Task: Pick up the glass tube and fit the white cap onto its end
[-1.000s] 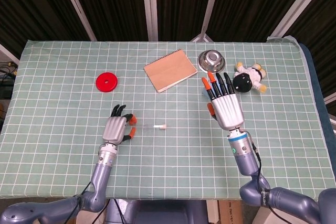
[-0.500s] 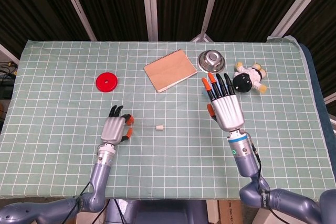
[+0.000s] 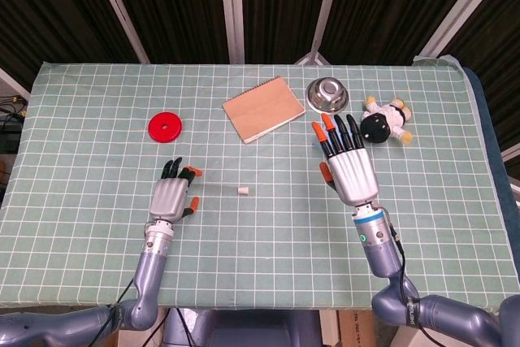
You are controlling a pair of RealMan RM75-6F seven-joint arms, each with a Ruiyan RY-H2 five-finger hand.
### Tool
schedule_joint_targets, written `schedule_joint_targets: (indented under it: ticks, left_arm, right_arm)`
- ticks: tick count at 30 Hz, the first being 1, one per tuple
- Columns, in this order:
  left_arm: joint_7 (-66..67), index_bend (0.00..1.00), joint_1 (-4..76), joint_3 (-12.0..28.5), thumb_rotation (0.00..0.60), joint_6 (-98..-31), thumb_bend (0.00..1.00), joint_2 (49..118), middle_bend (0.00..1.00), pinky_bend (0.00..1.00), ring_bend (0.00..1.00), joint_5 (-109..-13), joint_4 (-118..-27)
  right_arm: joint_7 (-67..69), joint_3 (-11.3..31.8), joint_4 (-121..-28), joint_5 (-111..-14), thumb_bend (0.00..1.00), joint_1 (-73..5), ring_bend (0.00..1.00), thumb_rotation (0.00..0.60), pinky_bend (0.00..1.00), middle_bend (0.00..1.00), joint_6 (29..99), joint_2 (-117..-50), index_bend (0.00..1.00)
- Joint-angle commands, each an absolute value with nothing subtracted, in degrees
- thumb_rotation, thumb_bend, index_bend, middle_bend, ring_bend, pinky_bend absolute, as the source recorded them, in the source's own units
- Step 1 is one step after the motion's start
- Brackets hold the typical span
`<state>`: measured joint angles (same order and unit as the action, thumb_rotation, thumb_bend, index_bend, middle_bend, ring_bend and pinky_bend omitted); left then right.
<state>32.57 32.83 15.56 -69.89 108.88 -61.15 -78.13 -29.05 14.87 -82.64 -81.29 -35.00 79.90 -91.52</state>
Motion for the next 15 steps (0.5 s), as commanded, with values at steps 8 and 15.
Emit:
schedule_joint_targets:
  ticks: [8, 15]
  left_arm:
    - [32.78, 0.25, 31.87, 16.99, 0.600, -73.62, 0.41, 104.22, 0.20, 0.00, 0.00, -62.35, -86.82]
    - [29.50, 0.10, 27.47, 14.98, 0.600, -77.34, 0.22, 93.38, 0.13, 0.00, 0.00, -67.03, -97.19]
  right_arm:
    - [-29.36, 14.29, -87.53, -81.31, 0.43, -32.69, 0.00, 0.600, 0.00, 0.00, 81.64, -88.67, 0.00]
    - [-26.17, 11.26, -95.89, -78.60, 0.33, -25.96, 0.00, 0.600, 0.00, 0.00, 83.90, -81.54, 0.00]
